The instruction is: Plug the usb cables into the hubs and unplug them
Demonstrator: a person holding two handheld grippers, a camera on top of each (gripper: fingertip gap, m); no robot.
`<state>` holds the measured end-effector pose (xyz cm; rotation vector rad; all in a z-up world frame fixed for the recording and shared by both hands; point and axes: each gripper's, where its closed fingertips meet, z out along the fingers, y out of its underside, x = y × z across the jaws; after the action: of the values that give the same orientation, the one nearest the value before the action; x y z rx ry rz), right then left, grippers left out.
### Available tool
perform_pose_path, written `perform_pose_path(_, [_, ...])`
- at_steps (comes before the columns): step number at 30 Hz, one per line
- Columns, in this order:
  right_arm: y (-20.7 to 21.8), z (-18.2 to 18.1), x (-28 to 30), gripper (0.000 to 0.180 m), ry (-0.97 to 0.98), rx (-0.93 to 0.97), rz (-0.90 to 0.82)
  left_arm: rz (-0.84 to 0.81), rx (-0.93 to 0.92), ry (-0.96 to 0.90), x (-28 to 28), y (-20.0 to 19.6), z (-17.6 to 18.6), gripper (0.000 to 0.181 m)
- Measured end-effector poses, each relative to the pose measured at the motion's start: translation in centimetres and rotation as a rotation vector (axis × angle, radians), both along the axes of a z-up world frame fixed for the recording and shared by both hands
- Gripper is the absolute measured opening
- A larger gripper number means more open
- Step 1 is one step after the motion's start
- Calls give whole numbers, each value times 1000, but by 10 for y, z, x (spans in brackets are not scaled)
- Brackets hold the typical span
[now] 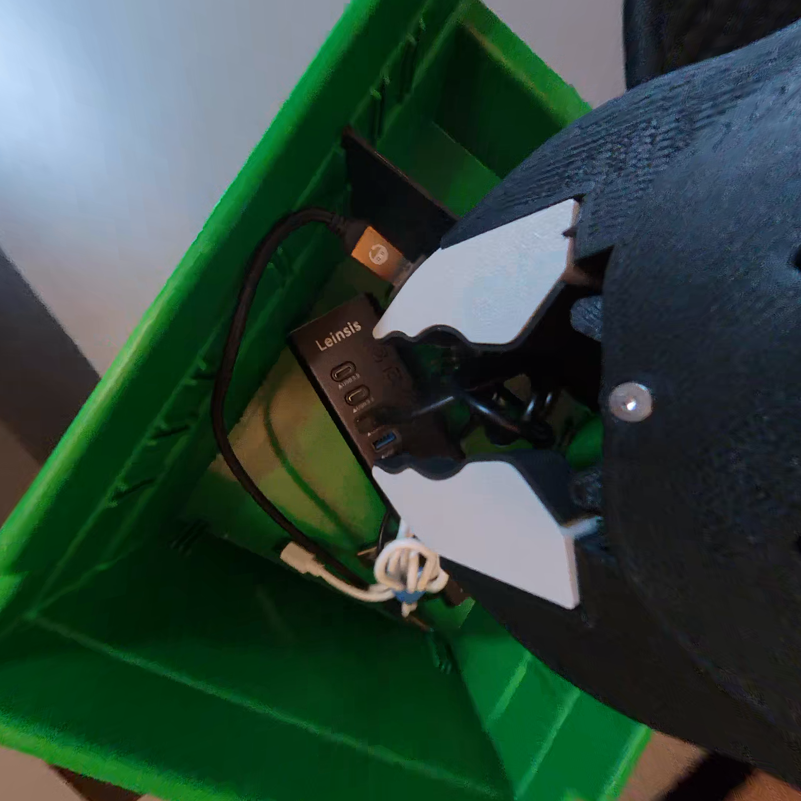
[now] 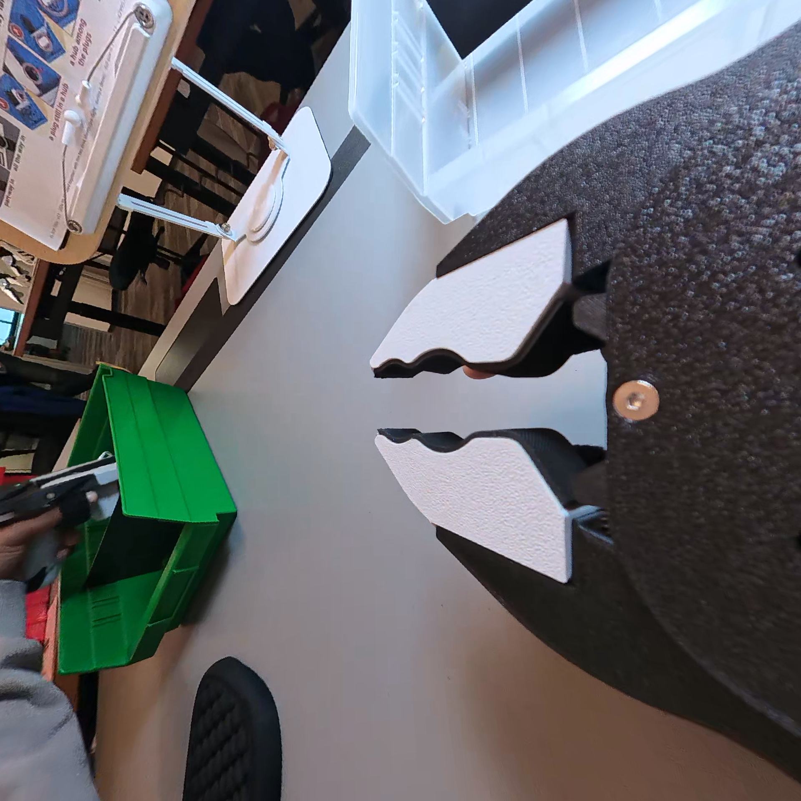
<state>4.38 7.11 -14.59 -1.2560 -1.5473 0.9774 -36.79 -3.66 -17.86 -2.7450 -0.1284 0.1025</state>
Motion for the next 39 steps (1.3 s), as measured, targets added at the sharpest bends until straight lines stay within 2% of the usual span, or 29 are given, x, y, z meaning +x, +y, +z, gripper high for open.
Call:
perform_pose_path(1, [1, 0, 0, 22, -3, 2, -3, -64, -37, 36, -2, -1, 1, 48])
perform_pose_path(4, [5, -3, 2, 22, -17, 1, -11, -333, -177, 83, 3, -14, 3, 46])
perform_pose_path(7, [7, -6, 2, 22, -29, -15, -14, -572, -337, 261, -10, -30, 6, 45])
perform_pose_path(12, [6, -18, -1, 22, -63, -61, -6, -783, -380, 393, -16, -16, 5, 52])
perform_pose_path(16, [6, -26, -3, 22, -88, -93, -7, -877, -484, 358, -16, -14, -11, 62])
perform_pose_path(19, [9, -29, -3, 22, -102, -115, -13, -920, -608, 350, -26, -20, -19, 65])
perform_pose_path(23, [11, -29, -4, 22, -104, -164, -8, -988, -683, 342, -26, -20, -30, 69])
perform_pose_path(25, [12, -29, -4, 22, -106, -190, -6, -993, -720, 295, -24, -24, -40, 64])
perform_pose_path(28, [14, -29, -4, 22, -105, -216, -6, -962, -702, 251, -22, -24, -43, 64])
perform_pose_path(31, [14, -28, -3, 22, -103, -226, -7, -932, -626, 284, -23, -21, -36, 60])
perform_pose_path(33, [14, -28, -3, 22, -103, -225, -3, -895, -537, 297, -23, -20, -23, 54])
perform_pose_path(34, [13, -29, -3, 22, -106, -224, 2, -869, -484, 301, -23, -21, -13, 39])
perform_pose_path(35, [12, -29, -3, 22, -109, -223, 8, -853, -421, 309, -24, -21, -1, 5])
perform_pose_path(39, [2, -28, -4, 22, -109, -221, 43, -770, -246, 370, -29, -31, 33, 5])
